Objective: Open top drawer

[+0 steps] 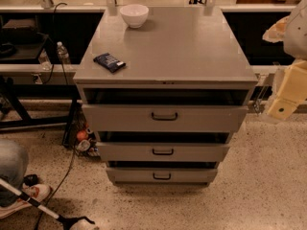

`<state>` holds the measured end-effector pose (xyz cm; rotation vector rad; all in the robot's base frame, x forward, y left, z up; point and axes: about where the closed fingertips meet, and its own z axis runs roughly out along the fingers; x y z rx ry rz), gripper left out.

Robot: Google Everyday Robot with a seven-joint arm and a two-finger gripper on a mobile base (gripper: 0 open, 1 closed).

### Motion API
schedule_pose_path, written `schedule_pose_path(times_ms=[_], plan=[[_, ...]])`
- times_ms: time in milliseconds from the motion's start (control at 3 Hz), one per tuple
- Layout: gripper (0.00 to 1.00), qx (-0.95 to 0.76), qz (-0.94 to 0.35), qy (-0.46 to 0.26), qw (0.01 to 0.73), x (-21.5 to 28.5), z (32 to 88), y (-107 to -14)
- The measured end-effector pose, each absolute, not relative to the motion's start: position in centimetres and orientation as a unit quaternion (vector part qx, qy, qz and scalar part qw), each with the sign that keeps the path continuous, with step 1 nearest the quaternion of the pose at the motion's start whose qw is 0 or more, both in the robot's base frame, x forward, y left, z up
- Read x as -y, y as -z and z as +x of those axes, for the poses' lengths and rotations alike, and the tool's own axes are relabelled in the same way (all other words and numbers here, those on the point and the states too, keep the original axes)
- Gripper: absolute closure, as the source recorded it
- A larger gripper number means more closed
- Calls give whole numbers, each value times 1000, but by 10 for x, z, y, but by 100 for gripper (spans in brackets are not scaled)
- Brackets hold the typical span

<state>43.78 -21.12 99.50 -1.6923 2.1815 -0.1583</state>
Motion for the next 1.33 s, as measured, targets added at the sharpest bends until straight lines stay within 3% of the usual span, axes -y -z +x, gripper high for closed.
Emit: schedule_pose_path(times_ms=[667,1333], plan=[[0,-764,-620,47,174,207,442,-982],[0,-713,-689,3,133,181,464,-887]])
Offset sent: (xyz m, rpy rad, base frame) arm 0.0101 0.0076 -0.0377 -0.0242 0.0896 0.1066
